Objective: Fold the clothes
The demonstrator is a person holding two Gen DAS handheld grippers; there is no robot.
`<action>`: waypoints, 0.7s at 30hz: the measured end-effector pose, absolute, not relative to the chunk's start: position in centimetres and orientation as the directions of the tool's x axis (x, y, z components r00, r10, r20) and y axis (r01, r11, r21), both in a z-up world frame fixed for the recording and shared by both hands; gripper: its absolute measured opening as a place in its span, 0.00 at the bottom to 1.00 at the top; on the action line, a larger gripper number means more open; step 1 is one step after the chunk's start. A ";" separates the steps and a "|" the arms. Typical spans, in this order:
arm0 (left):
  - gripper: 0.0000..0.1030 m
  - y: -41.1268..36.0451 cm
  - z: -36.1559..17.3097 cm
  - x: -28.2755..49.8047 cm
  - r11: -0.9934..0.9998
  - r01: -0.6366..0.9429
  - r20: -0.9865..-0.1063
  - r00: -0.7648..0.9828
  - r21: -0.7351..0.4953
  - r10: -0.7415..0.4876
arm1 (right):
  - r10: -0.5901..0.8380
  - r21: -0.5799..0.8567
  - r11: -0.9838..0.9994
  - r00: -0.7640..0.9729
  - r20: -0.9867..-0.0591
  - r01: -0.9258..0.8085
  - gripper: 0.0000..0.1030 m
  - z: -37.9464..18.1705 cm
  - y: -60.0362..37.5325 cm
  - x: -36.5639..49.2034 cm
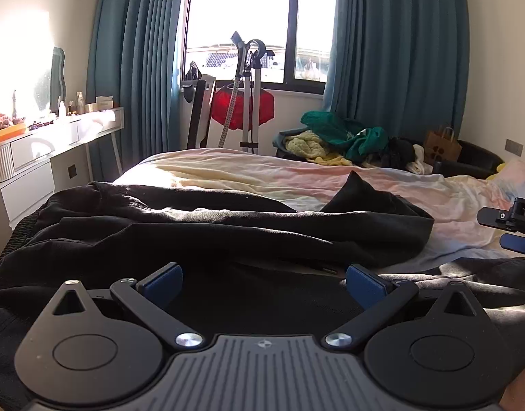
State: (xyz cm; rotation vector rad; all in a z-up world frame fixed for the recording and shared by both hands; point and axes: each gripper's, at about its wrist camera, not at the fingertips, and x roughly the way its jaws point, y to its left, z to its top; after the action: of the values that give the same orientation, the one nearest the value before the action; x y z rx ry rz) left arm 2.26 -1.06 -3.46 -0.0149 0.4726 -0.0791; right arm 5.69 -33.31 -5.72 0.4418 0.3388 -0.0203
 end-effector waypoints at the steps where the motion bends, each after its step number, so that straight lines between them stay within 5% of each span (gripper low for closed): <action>1: 1.00 -1.0 -3.5 2.2 0.997 0.064 -0.459 0.886 -0.031 -0.071 | 0.064 0.423 0.902 0.940 -0.335 0.089 0.63 -5.9 -33.2 5.9; 3: 1.00 -0.5 -3.3 2.1 0.999 0.044 -0.465 0.884 -0.025 -0.051 | 0.103 0.459 0.884 0.923 -0.370 0.086 0.54 -6.5 -33.1 6.3; 5: 1.00 0.1 -2.9 1.9 0.998 0.044 -0.464 0.884 -0.034 -0.055 | 0.122 0.479 0.873 0.907 -0.403 0.095 0.32 -7.0 -33.1 6.5; 8: 1.00 1.1 -2.6 1.7 0.998 0.042 -0.459 0.887 -0.046 -0.058 | 0.127 0.491 0.862 0.886 -0.446 0.124 0.20 -7.8 -33.1 6.6; 21: 1.00 4.5 -2.7 0.8 0.985 0.022 -0.473 0.875 -0.171 -0.101 | 0.068 0.534 0.807 0.859 -0.507 0.252 0.22 -7.6 -33.8 9.6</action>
State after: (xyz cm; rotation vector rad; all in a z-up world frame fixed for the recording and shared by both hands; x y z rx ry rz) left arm 0.83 4.49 -2.66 -0.1631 0.5010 -0.0644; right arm 9.55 -33.81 -7.59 0.6308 0.5368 -0.1036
